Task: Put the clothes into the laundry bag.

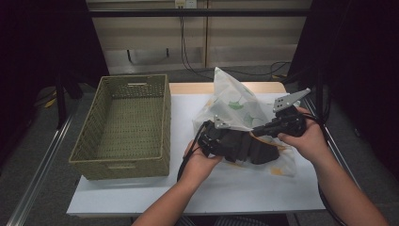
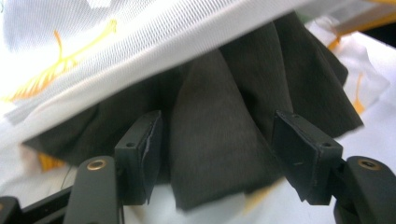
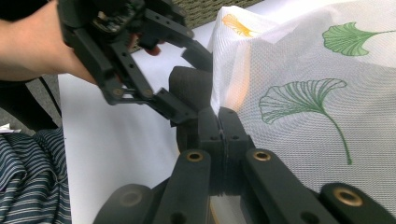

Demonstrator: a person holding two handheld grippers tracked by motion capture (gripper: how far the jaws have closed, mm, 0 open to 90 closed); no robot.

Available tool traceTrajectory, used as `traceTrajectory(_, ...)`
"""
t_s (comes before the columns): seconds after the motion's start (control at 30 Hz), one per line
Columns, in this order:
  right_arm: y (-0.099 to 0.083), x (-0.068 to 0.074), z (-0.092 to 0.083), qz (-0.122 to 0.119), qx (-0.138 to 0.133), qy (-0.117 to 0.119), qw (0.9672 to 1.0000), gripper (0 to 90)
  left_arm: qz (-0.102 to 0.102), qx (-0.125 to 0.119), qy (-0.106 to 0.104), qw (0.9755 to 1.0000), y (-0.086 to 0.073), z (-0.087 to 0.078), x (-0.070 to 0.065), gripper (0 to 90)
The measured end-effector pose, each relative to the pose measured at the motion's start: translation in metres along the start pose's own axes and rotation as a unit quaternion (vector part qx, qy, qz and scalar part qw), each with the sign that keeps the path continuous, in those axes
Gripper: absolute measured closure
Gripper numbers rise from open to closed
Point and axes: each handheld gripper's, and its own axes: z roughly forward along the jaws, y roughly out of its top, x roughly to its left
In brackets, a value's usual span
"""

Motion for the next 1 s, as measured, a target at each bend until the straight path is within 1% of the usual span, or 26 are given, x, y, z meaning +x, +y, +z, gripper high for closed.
traceTrajectory(0.03,0.000,0.000,0.000,0.000,-0.001,0.000,1.0000,90.0,0.002,-0.004,0.003,1.0000,-0.002,-0.002,0.000,34.7)
traceTrajectory(0.07,0.000,0.000,0.000,0.000,-0.001,0.001,1.0000,90.0,0.007,0.000,0.007,1.0000,-0.003,-0.004,0.000,34.5)
traceTrajectory(0.1,0.000,0.000,0.000,0.000,-0.001,0.001,1.0000,90.0,0.012,0.008,0.010,0.9998,-0.005,-0.006,0.000,34.5)
traceTrajectory(0.13,0.000,0.000,0.000,-0.001,-0.001,0.001,1.0000,90.0,0.027,0.018,0.014,0.9994,-0.007,-0.009,0.001,34.1)
traceTrajectory(0.17,0.000,0.000,0.000,-0.001,-0.001,0.001,1.0000,90.0,0.041,0.019,0.016,0.9988,-0.008,-0.010,0.001,34.1)
traceTrajectory(0.2,0.000,0.000,0.000,-0.001,-0.001,0.001,1.0000,90.0,0.056,0.030,0.029,0.9976,-0.010,-0.012,0.001,34.1)
traceTrajectory(0.23,0.000,0.000,0.001,-0.001,-0.001,0.001,1.0000,90.0,0.055,0.032,0.030,0.9975,-0.012,-0.013,0.003,34.1)
traceTrajectory(0.27,0.000,0.000,0.001,0.000,0.000,0.001,1.0000,90.0,0.059,0.038,0.031,0.9970,-0.013,-0.015,0.005,34.1)
traceTrajectory(0.3,0.000,0.000,0.001,0.000,0.000,0.000,1.0000,90.0,0.050,0.038,0.035,0.9974,-0.015,-0.016,0.006,34.0)
traceTrajectory(0.33,0.001,0.000,0.001,-0.002,0.000,0.001,1.0000,90.0,0.045,0.038,0.037,0.9976,-0.017,-0.017,0.008,33.9)
traceTrajectory(0.37,0.001,0.000,0.002,-0.002,0.000,0.003,1.0000,90.0,0.045,0.042,0.042,0.9973,-0.018,-0.018,0.009,33.6)
traceTrajectory(0.43,0.002,0.001,0.002,-0.001,0.001,0.003,1.0000,90.0,0.037,0.046,0.048,0.9971,-0.022,-0.018,0.011,33.3)
traceTrajectory(0.5,0.002,0.001,0.003,-0.003,0.001,0.003,1.0000,90.0,0.039,0.049,0.058,0.9963,-0.024,-0.018,0.015,32.5)
traceTrajectory(0.53,0.003,0.001,0.003,-0.004,0.001,0.005,1.0000,90.0,0.030,0.049,0.061,0.9965,-0.026,-0.018,0.016,32.4)
traceTrajectory(0.6,0.003,0.001,0.003,-0.002,0.002,0.005,1.0000,90.0,0.024,0.051,0.063,0.9964,-0.027,-0.016,0.020,31.7)
traceTrajectory(0.63,0.003,0.001,0.003,-0.002,0.003,0.005,1.0000,90.0,0.022,0.053,0.060,0.9965,-0.028,-0.014,0.023,31.6)
traceTrajectory(0.67,0.004,0.001,0.003,-0.003,0.004,0.004,1.0000,90.0,0.016,0.056,0.066,0.9961,-0.029,-0.012,0.024,31.2)
traceTrajectory(0.7,0.004,0.001,0.003,-0.005,0.004,0.002,1.0000,90.0,0.017,0.058,0.067,0.9959,-0.030,-0.011,0.026,30.4)
traceTrajectory(0.73,0.004,0.001,0.003,-0.004,0.003,0.001,1.0000,90.0,0.009,0.056,0.064,0.9963,-0.032,-0.008,0.027,30.3)
traceTrajectory(0.77,0.003,0.001,0.003,-0.004,0.002,0.002,1.0000,90.0,0.011,0.061,0.068,0.9957,-0.033,-0.007,0.029,30.1)
traceTrajectory(0.8,0.003,0.000,0.003,-0.004,0.002,0.002,1.0000,90.0,0.003,0.060,0.070,0.9958,-0.034,-0.004,0.030,29.5)
traceTrajectory(0.83,0.003,0.000,0.002,-0.001,0.003,0.002,1.0000,90.0,0.001,0.068,0.071,0.9951,-0.036,-0.003,0.032,29.0)
traceTrajectory(0.87,0.003,0.000,0.002,-0.002,0.002,0.002,1.0000,90.0,-0.005,0.066,0.070,0.9954,-0.038,0.002,0.034,28.8)
traceTrajectory(0.9,0.003,0.000,0.002,-0.001,0.002,0.002,1.0000,90.0,-0.003,0.073,0.072,0.9947,-0.038,0.003,0.035,28.2)
traceTrajectory(0.93,0.003,0.000,0.002,-0.002,0.002,0.003,1.0000,90.0,-0.007,0.070,0.071,0.9950,-0.040,0.006,0.036,27.9)
traceTrajectory(1.0,0.003,0.000,0.002,-0.002,0.003,0.003,1.0000,90.0,-0.007,0.080,0.067,0.9944,-0.041,0.009,0.038,27.9)
